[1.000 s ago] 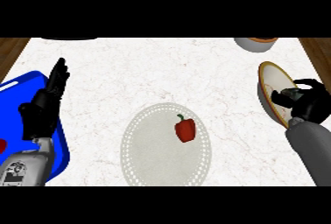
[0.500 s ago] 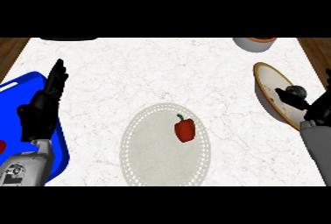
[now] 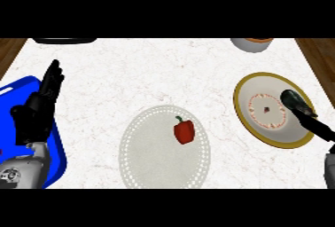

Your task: Pick the eggplant from the placemat and place it in the bowl

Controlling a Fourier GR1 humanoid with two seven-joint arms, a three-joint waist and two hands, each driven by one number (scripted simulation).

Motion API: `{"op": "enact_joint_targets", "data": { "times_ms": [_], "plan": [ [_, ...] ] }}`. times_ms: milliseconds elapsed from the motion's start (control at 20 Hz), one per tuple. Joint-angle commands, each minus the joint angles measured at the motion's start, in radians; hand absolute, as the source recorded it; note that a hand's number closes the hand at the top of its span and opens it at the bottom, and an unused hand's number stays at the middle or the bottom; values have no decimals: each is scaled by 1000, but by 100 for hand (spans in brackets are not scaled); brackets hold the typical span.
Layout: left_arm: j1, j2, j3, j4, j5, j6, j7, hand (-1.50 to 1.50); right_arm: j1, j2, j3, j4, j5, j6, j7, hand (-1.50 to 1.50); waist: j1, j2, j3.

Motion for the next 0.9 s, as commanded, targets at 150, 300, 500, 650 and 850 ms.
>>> {"op": "enact_joint_targets", "data": {
  "times_ms": [150, 300, 500, 650, 850],
  "plan": [
    [41, -25, -18, -37, -16, 8, -7, 0, 365, 108, 1, -401, -116, 93, -141, -150, -14, -5, 0],
    [-15, -5, 34, 66, 29, -30, -58, 0, 442, 121, -42, -448, -165, 165, -205, -150, -1, 2, 0],
    [-14, -18, 1, -25, -8, -14, 44, 0, 586, 196, 2, -516, -166, 232, -313, -150, 3, 1, 0],
    [19, -29, -7, -29, -24, -16, 1, 0, 628, 237, 23, -561, -108, 213, -319, -150, 8, 2, 0],
    [-59, -33, 9, -11, -24, -17, 57, 0, 636, 249, -20, -547, -139, 279, -347, -150, 8, 2, 0]
  ]
}}
